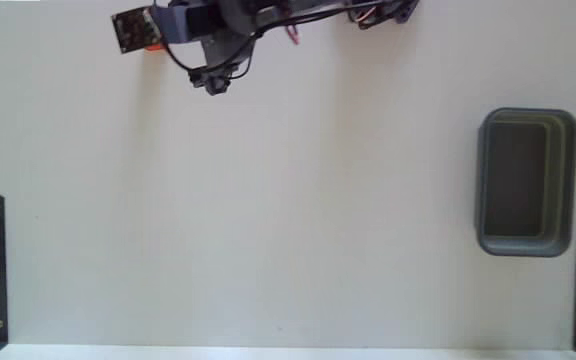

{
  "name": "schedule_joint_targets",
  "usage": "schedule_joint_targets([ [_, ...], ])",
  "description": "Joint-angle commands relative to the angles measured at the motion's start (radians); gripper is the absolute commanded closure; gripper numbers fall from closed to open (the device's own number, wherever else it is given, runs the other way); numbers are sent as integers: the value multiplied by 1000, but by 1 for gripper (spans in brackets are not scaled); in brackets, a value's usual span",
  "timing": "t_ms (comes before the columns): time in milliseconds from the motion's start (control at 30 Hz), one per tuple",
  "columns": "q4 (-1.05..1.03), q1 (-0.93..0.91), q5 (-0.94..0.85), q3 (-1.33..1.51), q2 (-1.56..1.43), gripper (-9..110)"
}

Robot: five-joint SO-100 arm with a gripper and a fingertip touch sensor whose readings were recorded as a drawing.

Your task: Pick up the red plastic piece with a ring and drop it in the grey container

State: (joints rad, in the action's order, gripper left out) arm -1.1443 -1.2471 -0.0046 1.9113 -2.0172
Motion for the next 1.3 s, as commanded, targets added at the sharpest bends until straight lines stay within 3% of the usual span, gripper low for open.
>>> schedule_joint_targets([
  [0,29,-21,5,-68,8,-9],
  [1267,125,-21,5,-388,424,-9],
])
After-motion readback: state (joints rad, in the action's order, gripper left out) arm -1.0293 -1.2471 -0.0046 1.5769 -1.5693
